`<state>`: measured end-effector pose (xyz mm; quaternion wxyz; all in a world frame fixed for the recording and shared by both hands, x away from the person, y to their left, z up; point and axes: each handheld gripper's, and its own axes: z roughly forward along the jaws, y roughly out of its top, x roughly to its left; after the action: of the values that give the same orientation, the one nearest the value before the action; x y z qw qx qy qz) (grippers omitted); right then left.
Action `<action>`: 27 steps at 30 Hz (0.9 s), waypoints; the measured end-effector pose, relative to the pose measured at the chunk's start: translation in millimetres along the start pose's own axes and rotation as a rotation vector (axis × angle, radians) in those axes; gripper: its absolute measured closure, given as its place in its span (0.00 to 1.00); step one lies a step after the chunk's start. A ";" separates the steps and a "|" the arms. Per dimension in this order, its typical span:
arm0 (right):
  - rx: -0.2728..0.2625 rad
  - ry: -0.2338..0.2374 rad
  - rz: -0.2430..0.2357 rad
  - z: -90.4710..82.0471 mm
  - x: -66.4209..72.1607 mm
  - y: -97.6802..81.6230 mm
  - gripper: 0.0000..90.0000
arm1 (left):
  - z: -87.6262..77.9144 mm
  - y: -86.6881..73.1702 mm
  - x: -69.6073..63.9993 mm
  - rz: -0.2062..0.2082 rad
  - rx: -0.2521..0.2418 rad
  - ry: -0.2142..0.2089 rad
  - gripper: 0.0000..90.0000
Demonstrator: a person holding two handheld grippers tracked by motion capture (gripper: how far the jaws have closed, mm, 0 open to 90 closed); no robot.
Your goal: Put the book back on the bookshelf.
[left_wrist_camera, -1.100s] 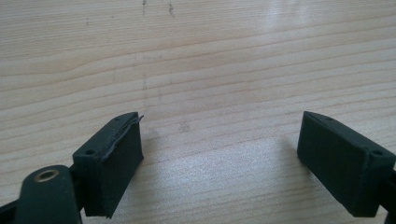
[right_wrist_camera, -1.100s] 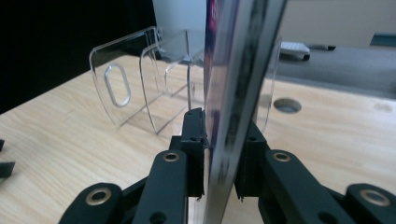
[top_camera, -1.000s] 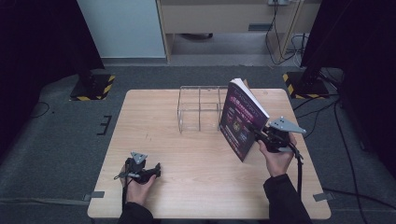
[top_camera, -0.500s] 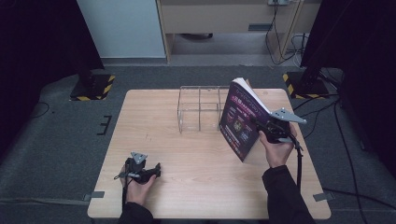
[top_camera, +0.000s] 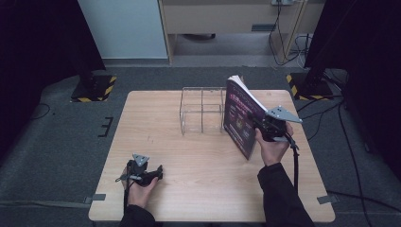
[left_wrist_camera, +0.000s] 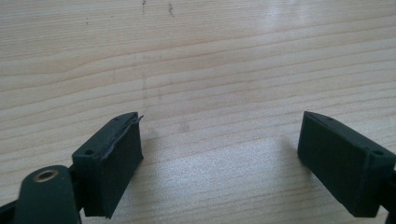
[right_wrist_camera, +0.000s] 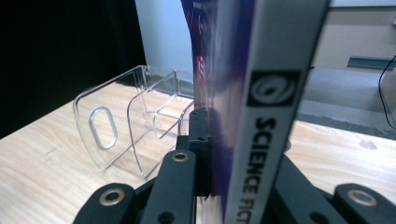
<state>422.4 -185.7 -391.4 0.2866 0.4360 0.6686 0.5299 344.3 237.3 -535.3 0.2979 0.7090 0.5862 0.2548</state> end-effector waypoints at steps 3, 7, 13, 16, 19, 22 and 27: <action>-0.013 -0.019 -0.010 6.5 1.1 4.1 0.92 | 0.0 0.0 0.0 0.000 0.000 0.000 0.14; -0.028 -0.042 -0.011 15.8 0.4 10.2 0.92 | 0.0 0.0 0.1 0.000 0.001 -0.001 0.14; -0.039 -0.073 0.005 30.0 -4.5 11.5 0.92 | 0.0 0.0 0.1 0.000 0.000 0.000 0.14; -0.038 -0.084 0.012 37.0 -7.1 10.3 0.92 | 0.0 0.0 0.1 0.001 0.000 0.000 0.14; -0.036 -0.087 0.021 42.1 -9.9 8.9 0.92 | 0.0 0.0 0.1 0.001 0.000 0.000 0.14; -0.046 -0.087 0.029 46.0 -11.4 7.7 0.92 | 0.0 0.0 0.1 0.001 0.000 0.000 0.14; -0.064 -0.100 0.033 50.3 -11.1 6.0 0.92 | 0.0 0.0 0.1 0.001 0.000 0.000 0.14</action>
<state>471.7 -172.2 -400.3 0.3247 0.4632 0.6289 0.5334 344.3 237.4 -535.2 0.2976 0.7094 0.5858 0.2550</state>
